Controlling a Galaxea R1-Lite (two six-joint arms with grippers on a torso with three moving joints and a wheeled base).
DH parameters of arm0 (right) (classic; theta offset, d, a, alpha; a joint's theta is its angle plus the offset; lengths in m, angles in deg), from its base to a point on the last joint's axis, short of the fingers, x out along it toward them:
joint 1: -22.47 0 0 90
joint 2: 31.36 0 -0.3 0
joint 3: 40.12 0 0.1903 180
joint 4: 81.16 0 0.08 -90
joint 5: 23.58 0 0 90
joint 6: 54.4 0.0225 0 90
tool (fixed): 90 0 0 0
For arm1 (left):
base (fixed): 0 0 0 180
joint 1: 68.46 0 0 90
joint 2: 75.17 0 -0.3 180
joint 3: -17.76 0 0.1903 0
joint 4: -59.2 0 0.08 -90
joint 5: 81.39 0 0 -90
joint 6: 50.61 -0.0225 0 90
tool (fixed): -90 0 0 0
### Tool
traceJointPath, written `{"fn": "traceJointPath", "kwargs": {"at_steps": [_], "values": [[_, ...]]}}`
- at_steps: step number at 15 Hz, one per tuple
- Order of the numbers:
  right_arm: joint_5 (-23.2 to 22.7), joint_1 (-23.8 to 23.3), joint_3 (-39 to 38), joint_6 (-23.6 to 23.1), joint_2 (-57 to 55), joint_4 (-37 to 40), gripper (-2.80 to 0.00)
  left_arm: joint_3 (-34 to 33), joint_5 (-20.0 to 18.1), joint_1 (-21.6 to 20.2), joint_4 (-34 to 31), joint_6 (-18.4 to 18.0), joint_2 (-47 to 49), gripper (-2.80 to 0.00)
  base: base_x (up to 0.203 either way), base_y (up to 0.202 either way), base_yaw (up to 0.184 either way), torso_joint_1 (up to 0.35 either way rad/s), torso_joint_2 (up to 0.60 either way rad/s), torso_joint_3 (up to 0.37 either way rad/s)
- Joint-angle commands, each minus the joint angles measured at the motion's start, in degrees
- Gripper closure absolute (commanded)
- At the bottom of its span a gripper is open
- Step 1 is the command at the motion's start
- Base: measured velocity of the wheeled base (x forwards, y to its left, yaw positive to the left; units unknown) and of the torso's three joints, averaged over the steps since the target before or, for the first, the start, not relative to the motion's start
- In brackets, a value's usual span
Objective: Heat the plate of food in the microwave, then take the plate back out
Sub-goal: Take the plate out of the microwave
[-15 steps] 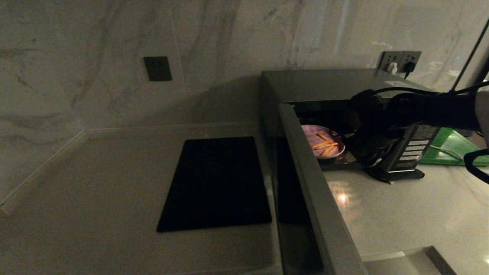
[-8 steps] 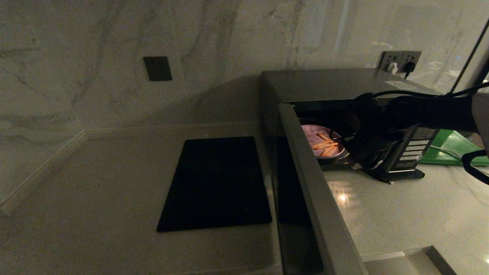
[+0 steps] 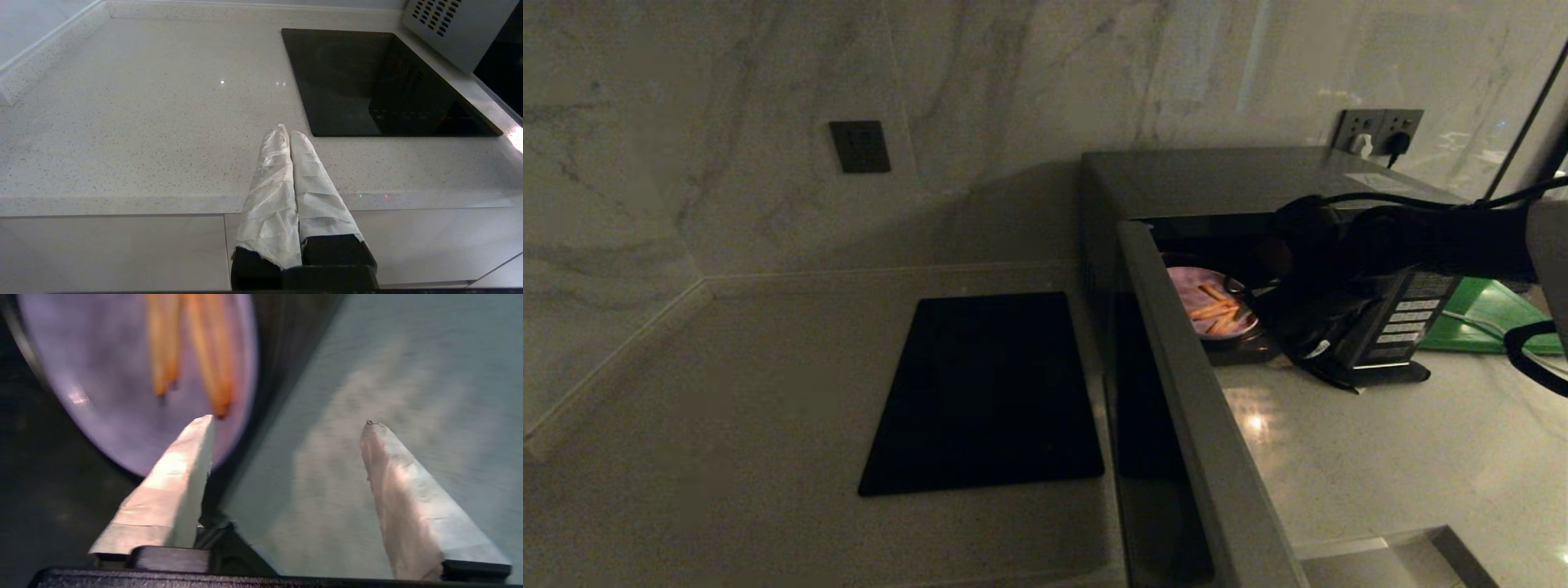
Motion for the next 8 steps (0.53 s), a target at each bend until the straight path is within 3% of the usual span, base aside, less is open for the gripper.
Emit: {"fn": "traceJointPath", "kwargs": {"at_steps": [1, 8], "values": [[-1.16, -0.48, -0.20, 0.35, -1.51, -1.06, -2.80, 0.00, 0.05, -0.02, 0.04, 0.02, 0.09, 0.00, 0.000, 0.000, 0.000, 0.000, 0.00, 0.000], [-2.12, -2.03, -0.14, 0.04, -3.64, -3.96, -2.80, 0.00, 0.05, -0.02, 0.04, 0.02, 0.09, 0.00, 0.000, 0.000, 0.000, 0.000, 0.00, 0.000]]}}
